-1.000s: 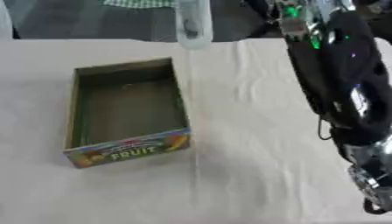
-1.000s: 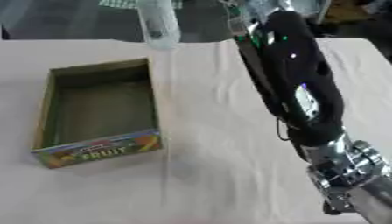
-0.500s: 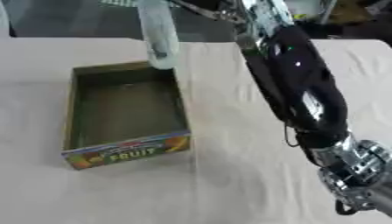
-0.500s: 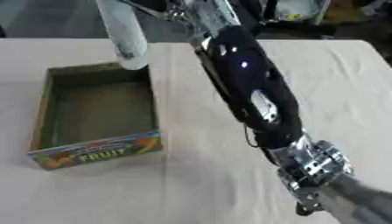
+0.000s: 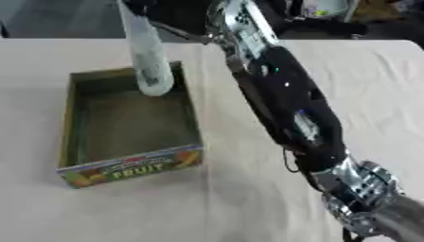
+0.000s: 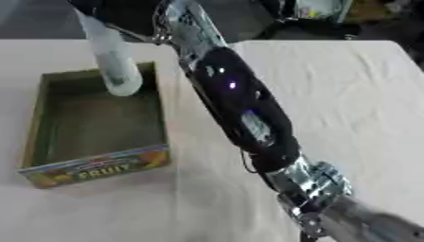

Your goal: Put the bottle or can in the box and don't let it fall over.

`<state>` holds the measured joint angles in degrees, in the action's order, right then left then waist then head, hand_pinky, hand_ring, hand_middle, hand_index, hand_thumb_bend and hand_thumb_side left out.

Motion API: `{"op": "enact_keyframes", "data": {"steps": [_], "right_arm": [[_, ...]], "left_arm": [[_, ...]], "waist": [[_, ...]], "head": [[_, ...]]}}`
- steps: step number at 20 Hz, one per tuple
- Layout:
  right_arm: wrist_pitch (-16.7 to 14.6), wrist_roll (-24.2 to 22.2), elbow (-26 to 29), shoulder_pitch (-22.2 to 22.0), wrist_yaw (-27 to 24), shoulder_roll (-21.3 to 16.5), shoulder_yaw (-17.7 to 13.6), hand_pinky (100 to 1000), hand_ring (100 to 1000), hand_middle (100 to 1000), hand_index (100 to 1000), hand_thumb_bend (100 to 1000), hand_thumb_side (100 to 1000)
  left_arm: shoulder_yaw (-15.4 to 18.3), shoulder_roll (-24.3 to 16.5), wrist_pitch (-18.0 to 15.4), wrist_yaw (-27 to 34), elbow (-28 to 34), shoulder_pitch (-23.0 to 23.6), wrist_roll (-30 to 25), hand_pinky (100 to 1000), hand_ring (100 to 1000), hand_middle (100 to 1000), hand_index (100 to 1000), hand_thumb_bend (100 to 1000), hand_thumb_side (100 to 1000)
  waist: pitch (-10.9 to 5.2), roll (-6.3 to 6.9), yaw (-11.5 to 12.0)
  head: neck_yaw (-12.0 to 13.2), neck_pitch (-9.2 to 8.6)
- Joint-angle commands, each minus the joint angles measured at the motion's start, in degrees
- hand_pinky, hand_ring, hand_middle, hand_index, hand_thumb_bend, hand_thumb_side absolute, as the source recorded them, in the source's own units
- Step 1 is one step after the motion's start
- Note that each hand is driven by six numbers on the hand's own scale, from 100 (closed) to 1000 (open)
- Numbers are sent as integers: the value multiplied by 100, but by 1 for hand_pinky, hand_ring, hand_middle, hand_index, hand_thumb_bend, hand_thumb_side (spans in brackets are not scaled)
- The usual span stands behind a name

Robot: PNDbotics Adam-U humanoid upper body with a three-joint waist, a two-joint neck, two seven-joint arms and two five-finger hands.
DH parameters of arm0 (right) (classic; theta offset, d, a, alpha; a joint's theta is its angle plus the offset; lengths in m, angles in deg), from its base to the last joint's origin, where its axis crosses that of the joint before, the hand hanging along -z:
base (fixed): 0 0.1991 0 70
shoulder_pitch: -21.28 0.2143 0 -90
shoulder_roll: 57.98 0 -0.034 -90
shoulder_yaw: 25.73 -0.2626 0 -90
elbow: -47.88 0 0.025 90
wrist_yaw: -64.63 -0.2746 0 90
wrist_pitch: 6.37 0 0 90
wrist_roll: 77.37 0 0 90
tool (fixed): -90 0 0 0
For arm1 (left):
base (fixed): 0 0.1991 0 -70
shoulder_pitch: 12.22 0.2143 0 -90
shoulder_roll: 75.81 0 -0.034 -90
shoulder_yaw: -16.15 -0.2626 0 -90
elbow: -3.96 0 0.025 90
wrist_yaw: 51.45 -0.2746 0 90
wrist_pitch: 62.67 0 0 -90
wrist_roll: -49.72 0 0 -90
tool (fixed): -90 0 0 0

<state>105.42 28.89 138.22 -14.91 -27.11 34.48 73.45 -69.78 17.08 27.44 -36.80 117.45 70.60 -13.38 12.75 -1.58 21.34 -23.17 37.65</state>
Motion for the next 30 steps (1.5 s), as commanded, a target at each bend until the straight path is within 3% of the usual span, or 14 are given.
{"op": "enact_keyframes", "data": {"steps": [1, 7, 8, 9, 17, 30], "right_arm": [[89, -30, -78, 79, 23, 50, -65, 100, 100, 168, 964, 100, 836], [209, -20, -196, -38, -45, 223, -51, 100, 100, 151, 954, 100, 826], [218, -11, -214, -68, -61, 247, -55, 100, 100, 144, 951, 100, 872], [228, 5, -242, -102, -87, 275, -61, 100, 100, 140, 949, 100, 818], [271, 209, -460, -430, -179, 493, -155, 100, 100, 107, 930, 100, 808], [490, 389, -706, -730, 32, 553, -113, 100, 100, 100, 928, 113, 850]], "left_arm": [[22, -84, -19, 1, 109, -84, -22, 736, 866, 773, 744, 761, 608], [25, -53, -24, 4, 109, -108, -19, 736, 867, 774, 744, 762, 608], [26, -52, -25, 3, 109, -110, -18, 736, 867, 774, 744, 765, 598], [27, -51, -24, 3, 109, -111, -16, 736, 867, 774, 744, 762, 607], [26, -46, -30, -11, 109, -113, -24, 736, 868, 774, 744, 762, 608], [25, -55, -30, -37, 109, -106, -36, 736, 869, 775, 745, 761, 609]], "waist": [[-41, 36, 45], [39, 44, 77], [46, 45, 74], [53, 46, 67], [95, 64, -9], [105, 52, -139]], "head": [[-51, -121], [-62, -168], [-49, -174], [-39, -180], [14, -200], [86, -220]]}}
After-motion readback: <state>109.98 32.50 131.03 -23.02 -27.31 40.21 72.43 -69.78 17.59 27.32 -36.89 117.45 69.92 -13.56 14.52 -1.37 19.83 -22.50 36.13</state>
